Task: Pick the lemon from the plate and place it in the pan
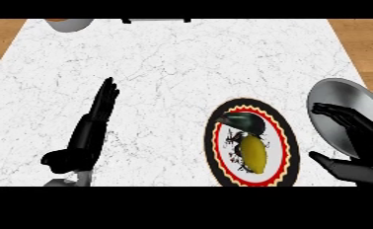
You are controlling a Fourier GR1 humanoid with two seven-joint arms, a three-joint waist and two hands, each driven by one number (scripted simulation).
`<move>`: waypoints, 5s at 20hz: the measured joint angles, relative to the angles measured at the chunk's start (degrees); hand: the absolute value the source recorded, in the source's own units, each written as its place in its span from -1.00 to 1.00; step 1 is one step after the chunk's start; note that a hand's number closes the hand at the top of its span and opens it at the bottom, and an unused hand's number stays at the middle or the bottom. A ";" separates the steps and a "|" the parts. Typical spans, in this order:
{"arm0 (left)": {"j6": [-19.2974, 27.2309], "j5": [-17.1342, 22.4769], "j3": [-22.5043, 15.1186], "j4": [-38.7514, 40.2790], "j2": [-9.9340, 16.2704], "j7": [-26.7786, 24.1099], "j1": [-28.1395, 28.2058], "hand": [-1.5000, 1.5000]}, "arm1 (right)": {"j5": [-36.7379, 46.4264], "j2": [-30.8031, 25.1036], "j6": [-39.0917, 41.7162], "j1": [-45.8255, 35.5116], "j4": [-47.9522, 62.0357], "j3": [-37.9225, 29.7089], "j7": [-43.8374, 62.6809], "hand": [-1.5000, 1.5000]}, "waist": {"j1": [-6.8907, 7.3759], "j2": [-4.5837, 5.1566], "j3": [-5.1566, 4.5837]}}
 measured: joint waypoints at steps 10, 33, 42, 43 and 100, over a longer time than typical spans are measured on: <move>-2.32 -0.28 -0.02 1.52 -2.24 1.31 -2.00 0.00 | 11.14 -7.47 2.00 1.41 -5.73 -1.62 0.90 -1.00 | 1.11 0.10 -0.08; -5.02 -2.83 2.03 2.07 -5.03 2.34 -2.70 0.00 | 46.41 -2.34 8.23 -9.42 -8.77 23.28 28.88 -1.00 | 1.59 0.16 -0.05; -7.66 -5.03 4.00 0.69 -6.61 1.52 0.57 0.00 | 52.37 3.81 11.02 -8.44 -6.59 20.03 28.60 -1.00 | 1.49 0.13 -0.06; -7.86 -4.98 4.85 1.10 -6.57 1.91 -0.22 0.00 | 52.81 4.75 10.69 -8.68 -5.48 19.80 27.98 -1.00 | 1.48 0.14 -0.06; -11.49 -9.25 8.41 0.99 -11.40 3.00 -0.10 0.00 | 99.16 30.25 -24.65 -24.17 -6.01 5.12 79.34 1.00 | 1.33 0.03 -0.09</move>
